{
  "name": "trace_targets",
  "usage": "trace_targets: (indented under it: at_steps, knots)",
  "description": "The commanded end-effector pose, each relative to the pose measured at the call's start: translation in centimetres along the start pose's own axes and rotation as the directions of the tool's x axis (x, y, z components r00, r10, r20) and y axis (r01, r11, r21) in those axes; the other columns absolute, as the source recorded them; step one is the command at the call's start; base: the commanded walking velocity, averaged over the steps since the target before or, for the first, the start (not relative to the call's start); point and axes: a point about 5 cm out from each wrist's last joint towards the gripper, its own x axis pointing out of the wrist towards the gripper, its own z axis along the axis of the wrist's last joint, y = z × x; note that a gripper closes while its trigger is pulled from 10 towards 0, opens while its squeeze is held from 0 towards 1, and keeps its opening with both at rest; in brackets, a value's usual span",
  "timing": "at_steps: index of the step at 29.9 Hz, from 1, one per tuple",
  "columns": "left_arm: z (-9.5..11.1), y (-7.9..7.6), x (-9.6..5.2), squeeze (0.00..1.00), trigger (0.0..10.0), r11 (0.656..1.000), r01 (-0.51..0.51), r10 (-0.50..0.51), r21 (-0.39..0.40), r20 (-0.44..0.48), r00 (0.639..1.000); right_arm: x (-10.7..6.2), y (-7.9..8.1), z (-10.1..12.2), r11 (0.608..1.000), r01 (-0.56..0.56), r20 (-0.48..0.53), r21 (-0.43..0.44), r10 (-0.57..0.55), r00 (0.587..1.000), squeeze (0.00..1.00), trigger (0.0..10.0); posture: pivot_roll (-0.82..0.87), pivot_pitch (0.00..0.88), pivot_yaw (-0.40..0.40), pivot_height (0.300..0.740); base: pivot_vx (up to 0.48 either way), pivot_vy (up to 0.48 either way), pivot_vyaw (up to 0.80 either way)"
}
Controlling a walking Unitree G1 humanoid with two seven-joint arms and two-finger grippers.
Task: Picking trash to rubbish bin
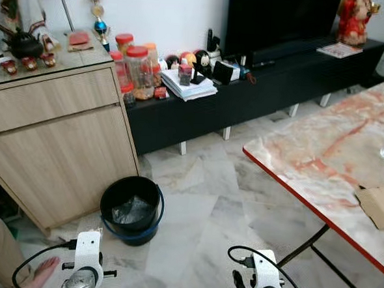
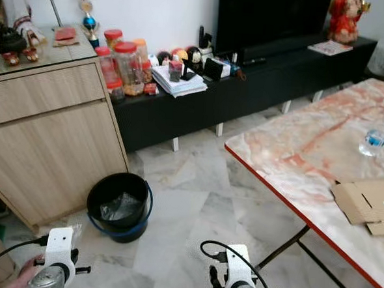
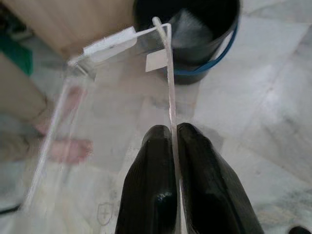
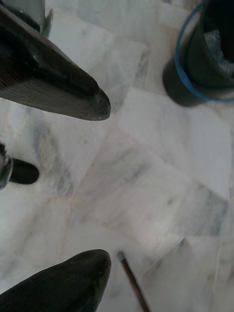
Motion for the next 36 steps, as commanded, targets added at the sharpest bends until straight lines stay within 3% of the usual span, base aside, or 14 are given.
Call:
trace_targets:
  at_steps: [1,8,17,20,36]
  knots:
    - [0.14,0.56,0.03,0.00,10.0,1.000,-0.017,0.017,0.003,0.002,1.000,0.21,0.57,0.70,1.000,-0.021,0.018,-0.001,0.021,1.000,0.00,10.0,0.06,0.000,0.036,0.740,0.259,0.000,0.00]
    - [-0.28,0.84,-0.10,0.00,10.0,1.000,-0.025,0.025,-0.001,-0.009,1.000,0.20,0.55,0.74,0.999,-0.021,0.021,-0.031,0.022,1.000,0.00,10.0,0.06,0.000,0.036,0.740,0.262,0.000,0.00]
    - [-0.18,0.98,-0.08,0.00,10.0,1.000,-0.027,0.027,0.003,-0.006,1.000,0.15,0.53,0.54,1.000,-0.011,0.025,-0.018,0.012,1.000,0.00,10.0,0.07,0.000,0.037,0.740,0.265,0.000,0.68]
    - [0.08,1.18,-0.02,0.00,10.0,0.999,-0.032,0.032,0.001,0.001,0.999,0.11,0.52,0.34,1.000,-0.007,0.022,0.016,0.007,1.000,0.00,10.0,0.09,0.000,0.041,0.740,0.266,0.000,0.00]
    - [-0.38,1.13,-0.18,0.00,10.0,0.999,-0.040,0.040,-0.014,-0.002,0.999,0.18,0.79,0.52,0.999,-0.026,0.021,-0.020,0.026,0.999,0.00,10.0,0.10,0.000,0.026,0.740,0.270,0.000,0.00]
